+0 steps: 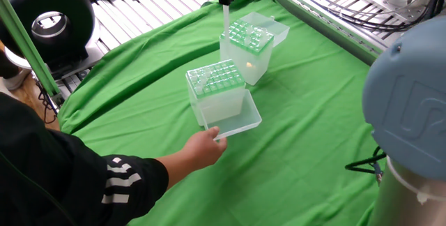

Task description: Insert a large pipette tip into the holder for large pipette tips

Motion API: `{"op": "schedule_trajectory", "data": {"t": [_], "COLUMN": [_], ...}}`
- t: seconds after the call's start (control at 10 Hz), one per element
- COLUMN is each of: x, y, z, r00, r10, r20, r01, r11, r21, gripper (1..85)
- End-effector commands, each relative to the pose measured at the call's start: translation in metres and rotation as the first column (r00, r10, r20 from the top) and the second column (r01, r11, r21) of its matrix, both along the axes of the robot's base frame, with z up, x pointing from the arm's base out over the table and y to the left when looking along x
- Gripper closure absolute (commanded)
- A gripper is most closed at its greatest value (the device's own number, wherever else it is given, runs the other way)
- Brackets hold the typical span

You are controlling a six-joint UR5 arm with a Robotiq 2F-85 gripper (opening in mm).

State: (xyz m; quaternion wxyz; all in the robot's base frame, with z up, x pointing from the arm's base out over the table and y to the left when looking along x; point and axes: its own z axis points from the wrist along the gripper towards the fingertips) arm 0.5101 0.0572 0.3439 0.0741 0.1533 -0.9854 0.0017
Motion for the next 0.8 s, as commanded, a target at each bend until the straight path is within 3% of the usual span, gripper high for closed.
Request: {"op": "schedule_trajectory", "data": {"t": [0.0, 0.1, 0.2, 0.3, 0.5, 0.7], "x": [0.007, 0.011, 0.019, 0.038, 0.064, 0.081], "y": [-0.006, -0.012, -0.023, -0.045, -0.078, -0.092], "z": [0.002, 0.002, 0.0, -0.007, -0.018, -0.026], "r00": [0.989, 0.992, 0.997, 0.999, 0.999, 0.997], "r10": [-0.142, -0.121, -0.066, -0.016, 0.031, 0.065], "r20": [0.026, 0.043, 0.04, 0.032, 0.031, 0.029], "r01": [0.143, 0.123, 0.067, 0.017, -0.031, -0.064], "r11": [0.989, 0.991, 0.997, 1.0, 0.999, 0.998], "r21": [-0.027, -0.046, -0.032, -0.007, -0.022, -0.018], "gripper": [85.0, 85.0, 85.0, 85.0, 85.0, 85.0]}}
